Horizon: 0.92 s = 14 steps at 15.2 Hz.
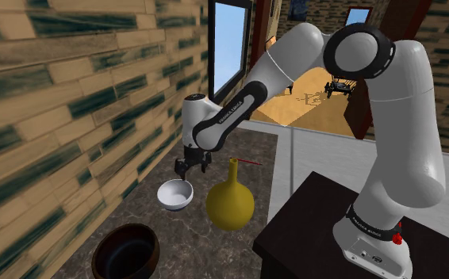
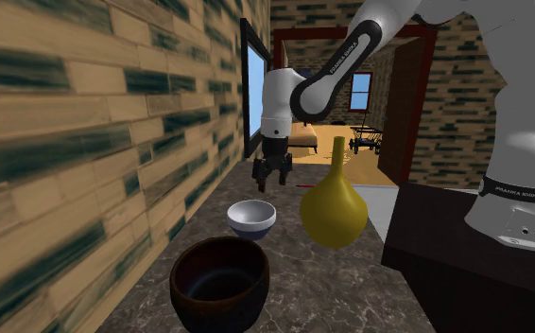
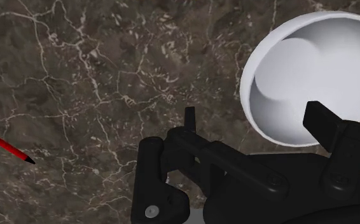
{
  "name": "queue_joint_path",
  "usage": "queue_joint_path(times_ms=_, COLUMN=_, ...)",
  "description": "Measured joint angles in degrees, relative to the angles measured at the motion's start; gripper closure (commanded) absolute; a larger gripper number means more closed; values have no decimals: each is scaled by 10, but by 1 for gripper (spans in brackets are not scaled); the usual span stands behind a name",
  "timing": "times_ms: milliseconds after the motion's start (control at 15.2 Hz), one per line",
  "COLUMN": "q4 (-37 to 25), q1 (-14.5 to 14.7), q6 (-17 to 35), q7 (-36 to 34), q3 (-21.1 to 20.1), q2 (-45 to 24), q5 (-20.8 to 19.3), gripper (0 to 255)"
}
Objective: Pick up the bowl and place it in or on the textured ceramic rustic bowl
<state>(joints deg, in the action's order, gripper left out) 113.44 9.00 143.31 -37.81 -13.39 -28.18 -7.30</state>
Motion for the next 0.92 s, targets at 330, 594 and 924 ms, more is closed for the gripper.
queue_joint_path(times_ms=330, q4=-33, q1=13, q6=20, q7=-11, q3=7, q2=-53, q5=-9, gripper=0)
queue_joint_path(times_ms=594, q4=-41, q1=18, q6=37, q7=-14, q3=13, q2=-79, q5=-15, gripper=0)
queue_joint_path(times_ms=924, q4=-42, q1=19, q6=41, q7=-15, q3=14, q2=-83, q5=-16, gripper=0)
